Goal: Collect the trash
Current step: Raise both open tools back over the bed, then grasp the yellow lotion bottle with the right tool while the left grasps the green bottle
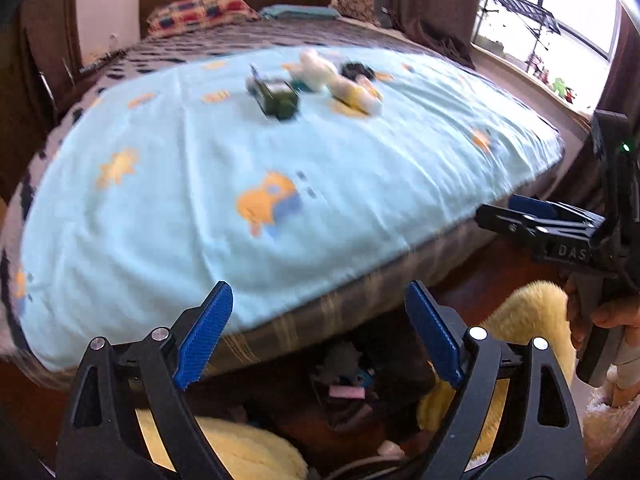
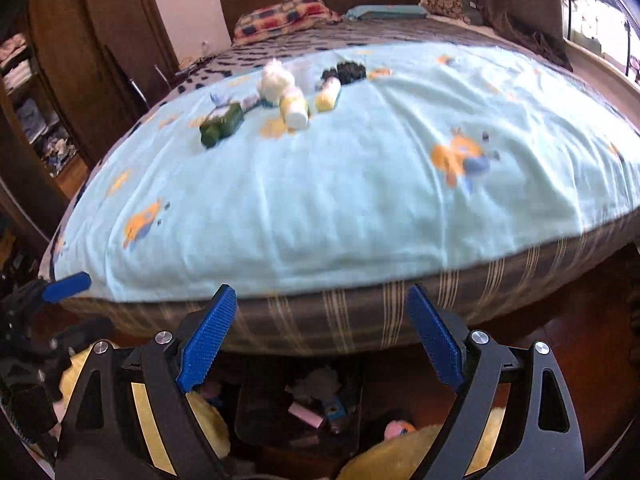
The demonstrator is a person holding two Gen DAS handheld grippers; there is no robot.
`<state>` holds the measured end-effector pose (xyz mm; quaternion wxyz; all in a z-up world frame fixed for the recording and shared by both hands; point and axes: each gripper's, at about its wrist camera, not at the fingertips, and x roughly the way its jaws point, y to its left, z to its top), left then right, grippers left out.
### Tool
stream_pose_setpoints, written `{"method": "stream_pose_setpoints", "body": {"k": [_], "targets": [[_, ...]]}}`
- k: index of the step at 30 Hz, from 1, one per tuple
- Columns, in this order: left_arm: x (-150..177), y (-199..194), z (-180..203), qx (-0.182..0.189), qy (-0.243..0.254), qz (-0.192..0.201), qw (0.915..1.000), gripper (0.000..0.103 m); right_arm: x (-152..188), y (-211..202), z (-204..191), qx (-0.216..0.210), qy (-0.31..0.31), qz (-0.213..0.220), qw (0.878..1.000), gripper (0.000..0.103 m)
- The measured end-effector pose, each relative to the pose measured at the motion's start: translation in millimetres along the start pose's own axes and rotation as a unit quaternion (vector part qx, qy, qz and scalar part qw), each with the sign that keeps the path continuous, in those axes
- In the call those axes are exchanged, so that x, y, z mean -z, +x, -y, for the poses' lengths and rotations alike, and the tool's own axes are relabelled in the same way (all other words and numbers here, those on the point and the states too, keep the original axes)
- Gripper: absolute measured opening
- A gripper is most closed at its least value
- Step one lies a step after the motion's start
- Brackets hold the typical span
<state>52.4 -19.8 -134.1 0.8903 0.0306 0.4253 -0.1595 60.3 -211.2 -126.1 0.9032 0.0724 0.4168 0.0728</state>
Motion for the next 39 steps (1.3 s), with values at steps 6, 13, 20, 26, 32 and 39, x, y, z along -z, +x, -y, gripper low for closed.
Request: {"method": "stream_pose_setpoints", "body": {"k": [6, 13, 20, 26, 32, 39], "targets": [[-32.2, 6.5, -18.5, -0.020, -0.014, 0.019, 0.9995, 0.083, -23.1, 13.1, -0.8, -0.003, -0.007, 0.018, 1.000, 0.088], [-58.9, 27.4, -28.6, -0.022, -0.015, 0.019, 0.9994, 0.083, -60.1, 34.2, -2.8, -0.019, -0.008, 0.027, 0.999, 0.088], [-85.1, 55.1, -39.9, -0.024, -0.026, 0.018, 0.9992, 0.083, -92.7, 64.5, -14.0, -0.032, -0.032, 0.030, 0.999, 0.085], [-105.4, 80.3, -47.1, -0.021, -0.028, 0.013, 0.9993, 0.082, -120.1, 93.4, -20.0, -0.055, -0.042, 0.028, 0.997, 0.059], [-125.8, 102.8, -49.0, -0.011, -0.029, 0.010, 0.9995, 0.074, -137.2, 124.3, -24.0, -0.065, -0.038, 0.013, 0.997, 0.051], [-148.5, 130.4, -45.9, -0.005, -0.026, 0.003, 0.9996, 0.065, -140.4, 156.1, -25.8, -0.065, -0.041, -0.017, 0.997, 0.045]]}}
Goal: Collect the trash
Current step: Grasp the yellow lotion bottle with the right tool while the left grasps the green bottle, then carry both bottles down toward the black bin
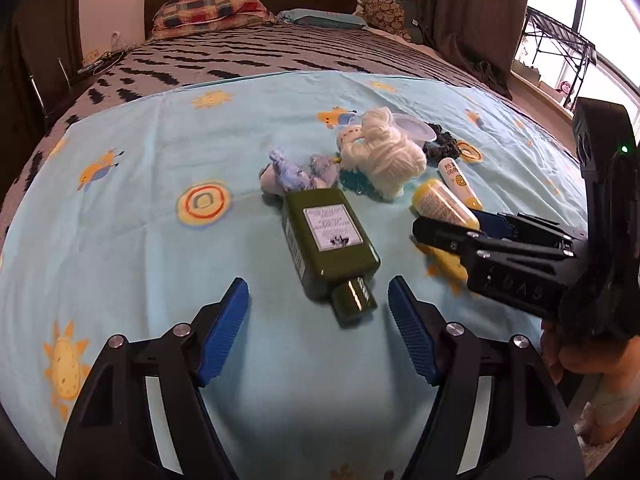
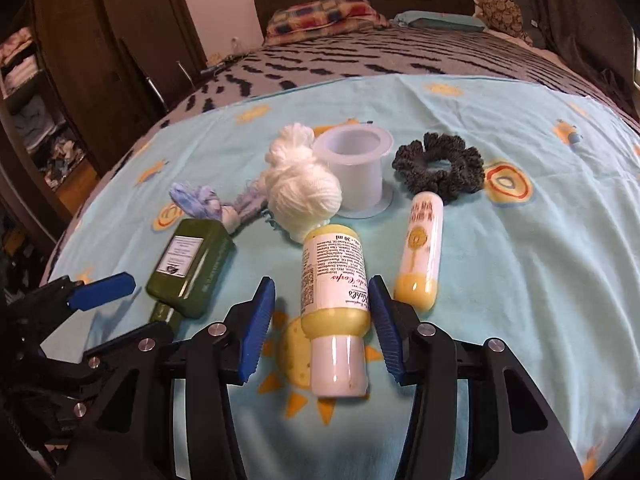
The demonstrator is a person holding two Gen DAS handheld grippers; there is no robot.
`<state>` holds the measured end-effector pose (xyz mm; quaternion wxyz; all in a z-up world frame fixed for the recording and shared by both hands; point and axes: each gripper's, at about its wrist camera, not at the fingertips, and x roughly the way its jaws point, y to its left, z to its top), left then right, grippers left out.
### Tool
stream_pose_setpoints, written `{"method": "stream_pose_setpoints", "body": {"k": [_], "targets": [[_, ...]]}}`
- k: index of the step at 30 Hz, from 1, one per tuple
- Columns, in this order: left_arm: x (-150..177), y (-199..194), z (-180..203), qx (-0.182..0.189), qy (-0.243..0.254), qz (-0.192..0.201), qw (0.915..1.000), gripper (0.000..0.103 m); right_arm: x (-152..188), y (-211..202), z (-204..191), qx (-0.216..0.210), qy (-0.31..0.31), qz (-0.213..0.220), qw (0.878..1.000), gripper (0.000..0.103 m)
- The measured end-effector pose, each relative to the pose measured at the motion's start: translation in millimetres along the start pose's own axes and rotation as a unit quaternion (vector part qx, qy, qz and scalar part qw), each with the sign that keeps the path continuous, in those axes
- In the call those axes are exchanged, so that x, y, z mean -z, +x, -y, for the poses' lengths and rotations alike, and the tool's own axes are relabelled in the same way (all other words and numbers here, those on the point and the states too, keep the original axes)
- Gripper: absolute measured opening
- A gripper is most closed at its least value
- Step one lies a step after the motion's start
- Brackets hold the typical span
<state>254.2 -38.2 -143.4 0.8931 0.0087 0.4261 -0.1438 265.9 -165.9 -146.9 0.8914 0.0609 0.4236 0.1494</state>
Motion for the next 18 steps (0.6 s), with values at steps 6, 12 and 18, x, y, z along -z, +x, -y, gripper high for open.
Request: {"method": "stream_pose_setpoints", "body": {"k": [6, 12, 18], "targets": [[-14.1, 20.8, 3.6, -0.011, 0.009, -0.004, 0.9999, 0.061, -3.5, 2.3, 9.5, -0.003, 0.002, -0.001, 1.000, 0.033], [-25.0, 36.2, 6.0, -0.017, 0.014, -0.009, 0.9997, 0.052, -0.7, 3.3, 4.8, 0.010, -0.014, 0.002, 1.000, 0.032], [-17.1, 26.7, 5.7, -0.017, 0.019, -0.007, 0.9997, 0.043, 5.9, -4.6, 5.2, 0.007, -0.013, 0.004, 1.000, 0.032]]}}
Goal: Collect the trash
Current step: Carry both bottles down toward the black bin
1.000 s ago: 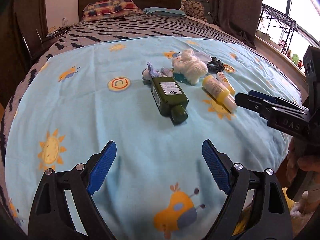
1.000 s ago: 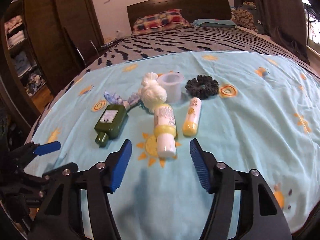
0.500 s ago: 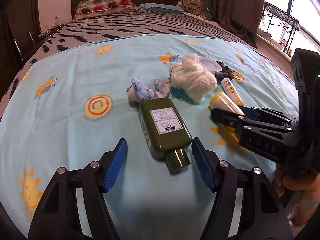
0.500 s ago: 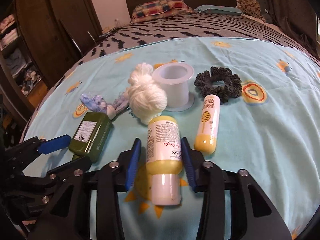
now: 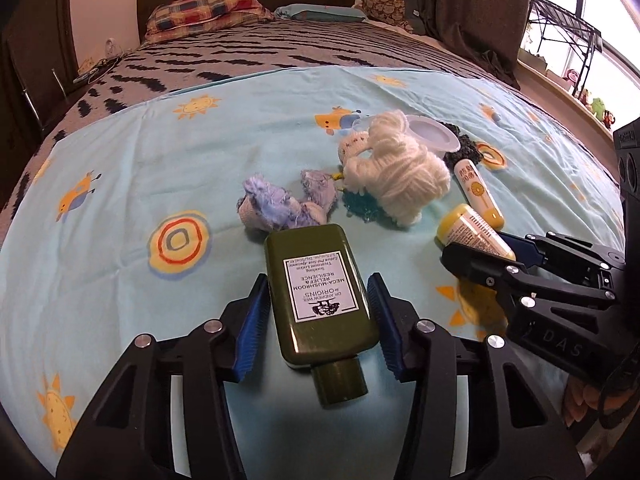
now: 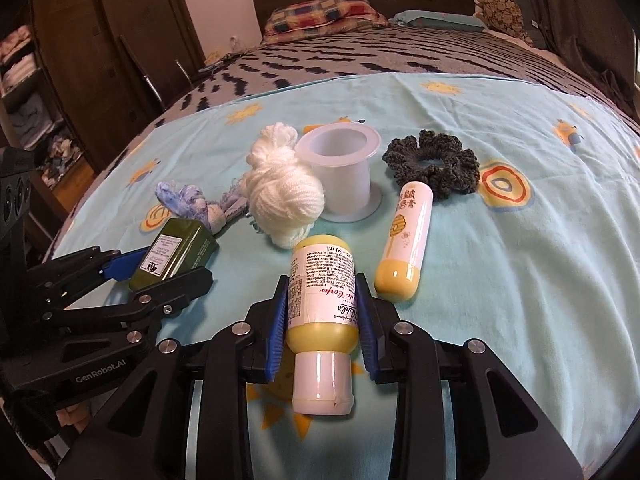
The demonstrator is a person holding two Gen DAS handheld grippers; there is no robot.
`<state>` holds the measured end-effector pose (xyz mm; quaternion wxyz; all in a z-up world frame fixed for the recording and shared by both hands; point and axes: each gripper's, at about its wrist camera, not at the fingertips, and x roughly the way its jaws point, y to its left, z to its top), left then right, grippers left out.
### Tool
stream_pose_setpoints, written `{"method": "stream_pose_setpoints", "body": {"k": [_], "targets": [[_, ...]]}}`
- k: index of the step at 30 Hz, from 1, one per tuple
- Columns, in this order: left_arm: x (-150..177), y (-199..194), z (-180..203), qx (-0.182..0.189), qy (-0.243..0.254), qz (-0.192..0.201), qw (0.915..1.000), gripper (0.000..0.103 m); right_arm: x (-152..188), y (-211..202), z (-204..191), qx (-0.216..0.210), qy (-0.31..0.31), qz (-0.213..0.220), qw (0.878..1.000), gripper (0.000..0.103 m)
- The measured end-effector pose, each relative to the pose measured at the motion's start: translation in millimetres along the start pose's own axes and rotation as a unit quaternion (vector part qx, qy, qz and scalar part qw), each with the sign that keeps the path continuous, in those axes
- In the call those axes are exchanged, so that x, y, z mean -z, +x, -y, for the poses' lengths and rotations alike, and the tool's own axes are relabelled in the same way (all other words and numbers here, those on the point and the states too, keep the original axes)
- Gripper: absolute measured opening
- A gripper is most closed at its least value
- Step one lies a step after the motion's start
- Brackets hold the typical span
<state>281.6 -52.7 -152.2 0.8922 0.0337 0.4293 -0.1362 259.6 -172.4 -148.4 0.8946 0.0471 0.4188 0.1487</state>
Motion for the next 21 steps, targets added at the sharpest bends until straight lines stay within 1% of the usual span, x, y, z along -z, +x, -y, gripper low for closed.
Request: {"method": "stream_pose_setpoints", "body": {"k": [3, 6, 14, 19, 21], "targets": [[10.1, -10.0, 0.3, 0.000, 0.004, -0.001, 1.0000, 0.040, 9.3, -10.2, -3.5, 0.000, -0.005, -0.004, 1.000, 0.032], [25.8, -23.9, 1.6, 0.002, 0.006, -0.003, 1.0000, 0.040, 24.1, -24.6, -6.3, -0.003, -0.006, -0.006, 1.000, 0.032], [80.9, -68.7, 9.9, 0.018, 0.003, -0.001, 0.9998, 0.040, 71.6, -67.7, -16.0, -0.011, 0.001, -0.009, 1.000, 0.032], [116.0, -98.4, 16.4, 0.042, 0.001, -0.002, 0.9991, 0.040, 99.2, -92.5, -21.2, -0.016, 0.006, -0.010, 1.000, 0.032], [125.9, -108.5, 18.4, 0.041, 0.003, 0.000, 0.9991, 0.040, 110.2, -102.9, -23.9, -0.016, 0.007, -0.011, 1.000, 0.032]]}}
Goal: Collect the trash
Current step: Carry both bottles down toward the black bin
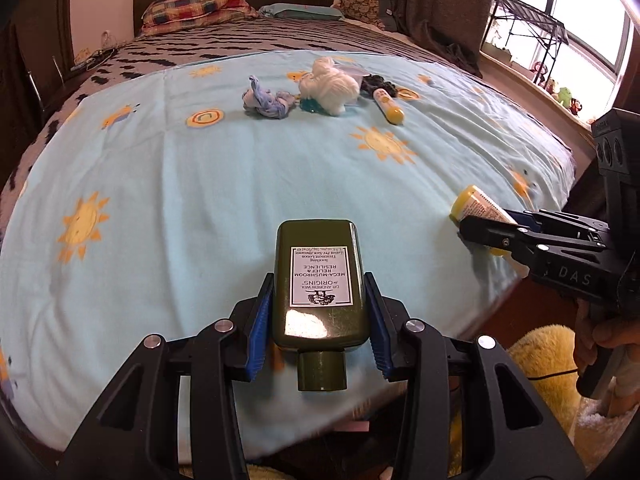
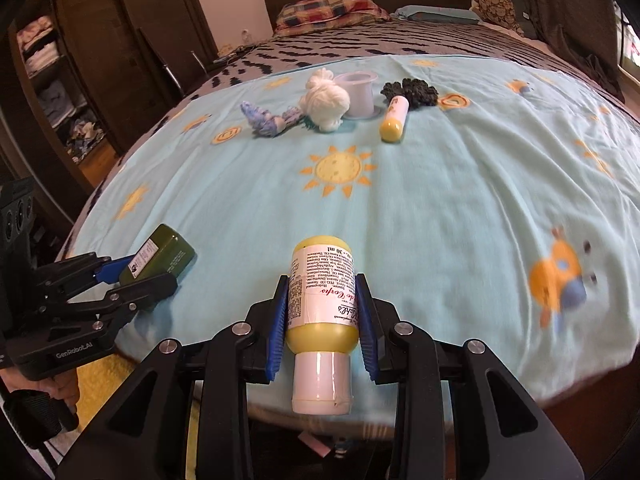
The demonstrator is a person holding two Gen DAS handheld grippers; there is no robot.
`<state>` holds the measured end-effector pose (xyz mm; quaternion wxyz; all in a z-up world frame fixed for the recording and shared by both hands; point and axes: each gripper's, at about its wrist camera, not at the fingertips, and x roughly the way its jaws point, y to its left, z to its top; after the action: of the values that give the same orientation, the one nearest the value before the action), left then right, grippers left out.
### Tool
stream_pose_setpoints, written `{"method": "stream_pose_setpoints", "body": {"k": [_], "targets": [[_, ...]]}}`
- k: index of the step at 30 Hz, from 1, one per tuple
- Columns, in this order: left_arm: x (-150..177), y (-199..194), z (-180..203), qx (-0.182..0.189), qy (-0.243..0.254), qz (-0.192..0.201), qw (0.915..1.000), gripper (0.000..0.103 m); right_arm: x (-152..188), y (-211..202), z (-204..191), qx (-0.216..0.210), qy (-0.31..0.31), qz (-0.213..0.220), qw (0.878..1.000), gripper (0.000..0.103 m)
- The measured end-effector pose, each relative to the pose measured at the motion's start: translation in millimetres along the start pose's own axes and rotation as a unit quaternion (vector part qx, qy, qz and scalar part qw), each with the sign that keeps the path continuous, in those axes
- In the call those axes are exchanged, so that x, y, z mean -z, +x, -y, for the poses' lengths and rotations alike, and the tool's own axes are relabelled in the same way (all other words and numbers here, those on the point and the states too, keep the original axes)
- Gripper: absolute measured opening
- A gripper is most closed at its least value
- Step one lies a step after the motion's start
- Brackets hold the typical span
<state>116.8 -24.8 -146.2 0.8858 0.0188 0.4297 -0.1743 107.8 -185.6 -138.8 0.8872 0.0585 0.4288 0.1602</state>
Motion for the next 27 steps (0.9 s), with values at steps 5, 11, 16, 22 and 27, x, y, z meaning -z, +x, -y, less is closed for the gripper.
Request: {"method": "stream_pose_setpoints", "body": {"k": [5, 11, 16, 22, 27], "targets": [[30.9, -23.0, 6.1, 0.004, 0.001, -0.003, 1.0000, 0.040, 30.9, -23.1, -7.8, -0.001, 0.000, -0.001, 1.000, 0.032], [68.2, -40.6, 20.0, 0.021, 0.001, -0.013, 0.9997, 0.040, 69.6, -32.1, -16.5, -0.008, 0.009, -0.021, 1.000, 0.032], [96.2, -41.8, 32.3, 0.032, 0.003, -0.033, 0.9989, 0.040, 99.1, -31.0, -20.9, -0.028, 0.026, -0.046, 0.998, 0.032], [126.4, -17.1, 43.2, 0.039, 0.007, -0.075, 0.9964, 0.040, 125.5, -24.0, -17.4, -0.021, 0.041, -0.066, 0.997, 0.032], [141.3, 8.4, 48.3, 0.046, 0.005, -0.108, 0.9931, 0.040, 137.5, -10.1, -9.4, -0.008, 0.048, -0.086, 0.995, 0.032]]}}
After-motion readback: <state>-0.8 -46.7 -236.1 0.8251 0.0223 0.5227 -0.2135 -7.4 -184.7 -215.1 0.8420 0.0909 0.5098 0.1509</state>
